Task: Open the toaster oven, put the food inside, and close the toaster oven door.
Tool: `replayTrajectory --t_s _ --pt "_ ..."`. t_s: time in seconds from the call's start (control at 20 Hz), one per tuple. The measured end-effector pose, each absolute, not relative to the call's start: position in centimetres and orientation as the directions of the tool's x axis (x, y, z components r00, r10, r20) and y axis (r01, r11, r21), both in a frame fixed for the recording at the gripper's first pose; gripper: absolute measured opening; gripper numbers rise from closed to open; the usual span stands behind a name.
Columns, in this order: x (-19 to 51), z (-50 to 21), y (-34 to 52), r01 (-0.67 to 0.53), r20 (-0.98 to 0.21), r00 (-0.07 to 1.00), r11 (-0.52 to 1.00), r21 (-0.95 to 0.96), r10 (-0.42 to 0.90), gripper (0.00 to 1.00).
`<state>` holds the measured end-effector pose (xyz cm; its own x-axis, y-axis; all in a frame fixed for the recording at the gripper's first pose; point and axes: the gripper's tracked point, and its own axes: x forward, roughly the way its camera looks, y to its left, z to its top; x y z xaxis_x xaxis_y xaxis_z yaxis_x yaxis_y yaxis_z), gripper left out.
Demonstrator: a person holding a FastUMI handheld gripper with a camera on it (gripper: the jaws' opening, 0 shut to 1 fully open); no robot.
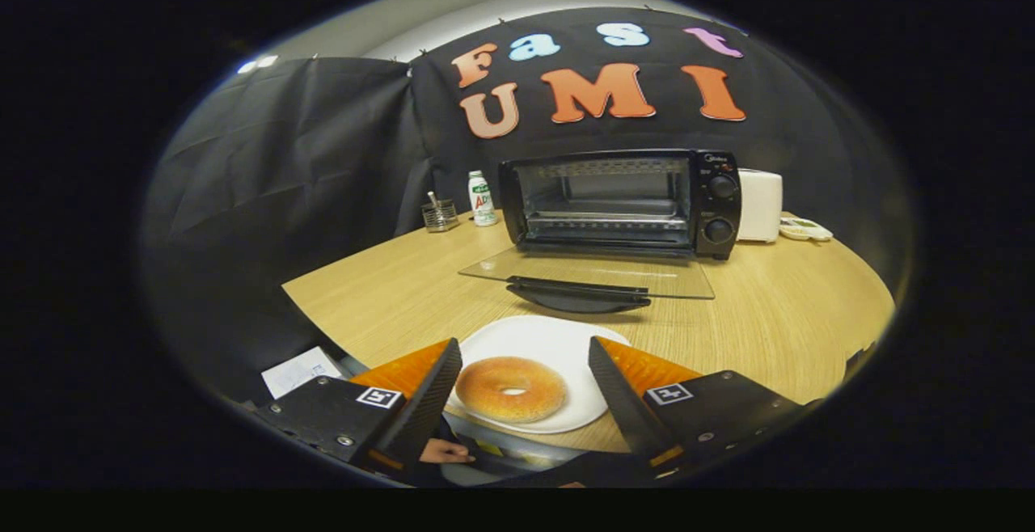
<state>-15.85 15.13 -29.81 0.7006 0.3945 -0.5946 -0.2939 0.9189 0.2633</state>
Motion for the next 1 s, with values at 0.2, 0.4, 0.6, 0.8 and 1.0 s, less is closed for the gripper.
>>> replayTrajectory --t_s 0.2,0.4,0.6,0.8,1.0 --pt "-17.3 -30.7 15.7 -0.310 -0.633 0.663 0.916 0.254 0.400 0.94" --pt "-17.8 -31.8 15.9 -0.329 -0.663 0.640 0.918 0.221 0.389 0.94" --pt "-17.9 -32.1 15.9 -0.307 -0.682 0.615 0.917 0.256 0.396 0.93" --pt "-17.8 -31.9 15.5 -0.275 -0.686 0.607 0.916 0.292 0.400 0.83" --pt "-17.2 -30.3 15.7 -0.238 -0.639 0.633 0.895 0.378 0.438 0.78"
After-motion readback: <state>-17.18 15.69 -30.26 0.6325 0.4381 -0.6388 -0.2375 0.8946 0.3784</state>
